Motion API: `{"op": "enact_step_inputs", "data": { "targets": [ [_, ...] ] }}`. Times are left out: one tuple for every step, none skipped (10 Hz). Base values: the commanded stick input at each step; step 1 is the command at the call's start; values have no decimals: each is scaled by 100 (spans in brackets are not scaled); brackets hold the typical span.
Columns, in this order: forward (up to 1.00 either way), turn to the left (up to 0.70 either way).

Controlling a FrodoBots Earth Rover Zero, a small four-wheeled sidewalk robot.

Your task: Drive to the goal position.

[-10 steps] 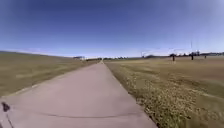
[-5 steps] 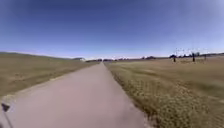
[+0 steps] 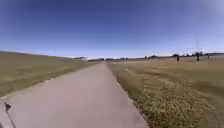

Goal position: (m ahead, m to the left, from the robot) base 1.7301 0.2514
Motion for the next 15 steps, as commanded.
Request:
{"op": "enact_step_inputs", "data": {
  "targets": [
    [100, 0],
    [100, 0],
    [100, 0],
    [95, 0],
    [47, 0],
    [0, 0],
    [0, 0],
    [0, 0],
    [0, 0],
    [0, 0],
    [0, 0],
    [0, 0],
    [0, 0],
    [0, 0],
    [100, 0]
  ]
}}
